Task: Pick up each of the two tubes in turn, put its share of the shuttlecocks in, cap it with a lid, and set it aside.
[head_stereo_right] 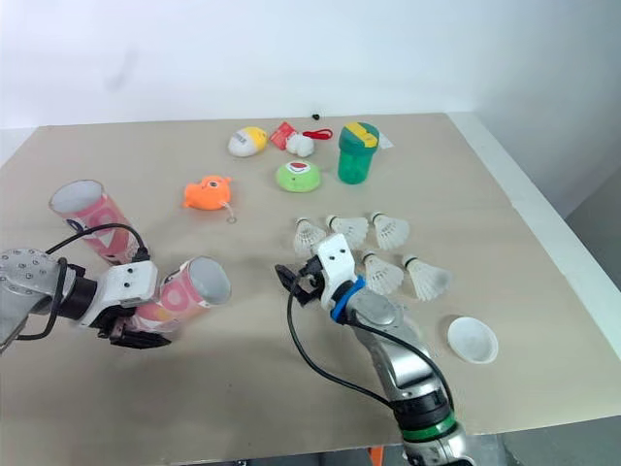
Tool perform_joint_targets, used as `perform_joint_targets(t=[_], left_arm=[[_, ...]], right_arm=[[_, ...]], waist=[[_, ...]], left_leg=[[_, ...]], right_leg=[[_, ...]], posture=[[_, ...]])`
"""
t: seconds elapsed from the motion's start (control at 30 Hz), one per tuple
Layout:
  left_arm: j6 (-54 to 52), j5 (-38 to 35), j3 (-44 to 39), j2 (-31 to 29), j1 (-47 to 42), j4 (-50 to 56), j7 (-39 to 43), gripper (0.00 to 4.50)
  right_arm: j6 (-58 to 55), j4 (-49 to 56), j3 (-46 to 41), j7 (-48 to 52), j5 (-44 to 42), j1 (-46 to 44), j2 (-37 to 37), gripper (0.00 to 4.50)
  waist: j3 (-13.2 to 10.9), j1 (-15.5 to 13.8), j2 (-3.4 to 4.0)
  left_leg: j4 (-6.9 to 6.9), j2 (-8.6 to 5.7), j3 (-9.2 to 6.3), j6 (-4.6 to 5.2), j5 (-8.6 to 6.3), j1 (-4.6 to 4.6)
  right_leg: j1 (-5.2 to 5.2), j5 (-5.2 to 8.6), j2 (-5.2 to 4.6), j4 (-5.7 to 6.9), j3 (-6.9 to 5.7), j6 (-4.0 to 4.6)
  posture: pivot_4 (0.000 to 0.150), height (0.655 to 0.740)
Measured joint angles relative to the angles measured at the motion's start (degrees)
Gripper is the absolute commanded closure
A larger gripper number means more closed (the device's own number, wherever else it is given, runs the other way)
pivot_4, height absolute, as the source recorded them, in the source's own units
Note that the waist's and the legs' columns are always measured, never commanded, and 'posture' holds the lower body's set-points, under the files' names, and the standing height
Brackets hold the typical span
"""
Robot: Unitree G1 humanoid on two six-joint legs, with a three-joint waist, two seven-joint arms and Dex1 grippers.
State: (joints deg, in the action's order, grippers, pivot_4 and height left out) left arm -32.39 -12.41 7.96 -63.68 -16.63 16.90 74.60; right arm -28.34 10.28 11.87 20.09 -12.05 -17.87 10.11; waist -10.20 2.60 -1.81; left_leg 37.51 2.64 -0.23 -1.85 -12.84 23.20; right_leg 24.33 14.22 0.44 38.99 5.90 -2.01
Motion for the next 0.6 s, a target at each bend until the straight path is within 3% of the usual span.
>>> perform_joint_targets(t=[0.27, 0.53, 0.6], left_arm=[[-0.03, -1.09, -0.16, 0.34, -0.05, 0.12, -0.49, 1.22], [-0.64, -2.09, -1.02, 0.31, 1.17, 2.24, -1.62, 1.22], [-0.73, -2.35, -1.02, 0.31, 1.18, 2.30, -1.66, 1.22]], right_arm=[[3.13, -11.87, -2.18, -4.13, 2.34, -7.61, -4.91, 0.07], [1.91, -16.45, -6.19, -5.93, 1.41, -10.68, -8.32, 0.07], [1.42, -17.60, -7.76, -6.52, 0.62, -11.56, -9.18, 0.59]], waist=[[-0.01, 0.21, -0.01], [-0.01, 0.45, -0.02], [-0.02, 0.52, -0.01]], left_leg=[[-0.09, 0.04, 0.00, 0.00, -0.01, 0.06], [-0.14, 0.13, -0.02, -0.01, -0.02, 0.07], [-0.14, 0.13, -0.02, -0.01, -0.02, 0.07]], right_leg=[[0.09, -0.05, 0.04, -0.01, 0.01, -0.15], [0.15, -0.06, 0.15, -0.01, -0.01, -0.10], [0.15, -0.07, 0.16, -0.01, -0.01, -0.10]], posture=[[0.150, 0.7400], [0.150, 0.7400], [0.150, 0.7400]])
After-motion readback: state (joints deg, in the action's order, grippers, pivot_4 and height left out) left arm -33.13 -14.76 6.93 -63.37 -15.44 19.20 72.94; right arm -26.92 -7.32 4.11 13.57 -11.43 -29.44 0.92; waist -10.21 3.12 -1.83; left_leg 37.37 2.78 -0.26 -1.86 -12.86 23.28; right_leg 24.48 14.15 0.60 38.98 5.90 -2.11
